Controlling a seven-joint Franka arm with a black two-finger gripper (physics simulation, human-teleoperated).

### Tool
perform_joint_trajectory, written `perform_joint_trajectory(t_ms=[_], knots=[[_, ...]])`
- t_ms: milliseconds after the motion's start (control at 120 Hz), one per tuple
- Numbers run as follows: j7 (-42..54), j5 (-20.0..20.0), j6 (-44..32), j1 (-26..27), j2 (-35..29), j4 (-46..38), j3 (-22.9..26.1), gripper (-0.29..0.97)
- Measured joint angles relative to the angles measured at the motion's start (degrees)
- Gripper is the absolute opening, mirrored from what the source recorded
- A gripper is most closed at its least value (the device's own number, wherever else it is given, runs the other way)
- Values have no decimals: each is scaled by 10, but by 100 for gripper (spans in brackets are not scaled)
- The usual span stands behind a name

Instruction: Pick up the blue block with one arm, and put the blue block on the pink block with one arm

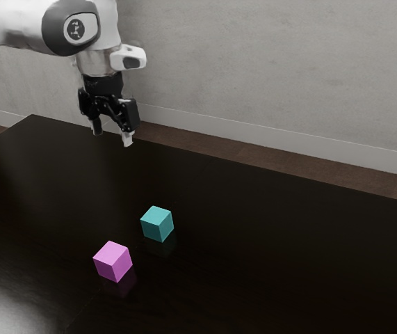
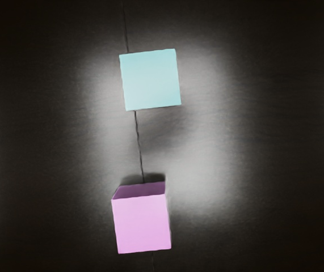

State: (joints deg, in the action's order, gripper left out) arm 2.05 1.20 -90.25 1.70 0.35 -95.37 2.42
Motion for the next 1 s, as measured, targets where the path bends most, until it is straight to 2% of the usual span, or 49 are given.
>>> perform_joint_trajectory(t_ms=[208,383,500,650,1000], knots=[[2,18,-188,14,12,-161,5,68],[4,22,-290,6,37,-204,1,68],[5,22,-334,-15,66,-205,0,68],[7,20,-371,-14,88,-207,0,68],[9,13,-408,-14,134,-199,0,68]])
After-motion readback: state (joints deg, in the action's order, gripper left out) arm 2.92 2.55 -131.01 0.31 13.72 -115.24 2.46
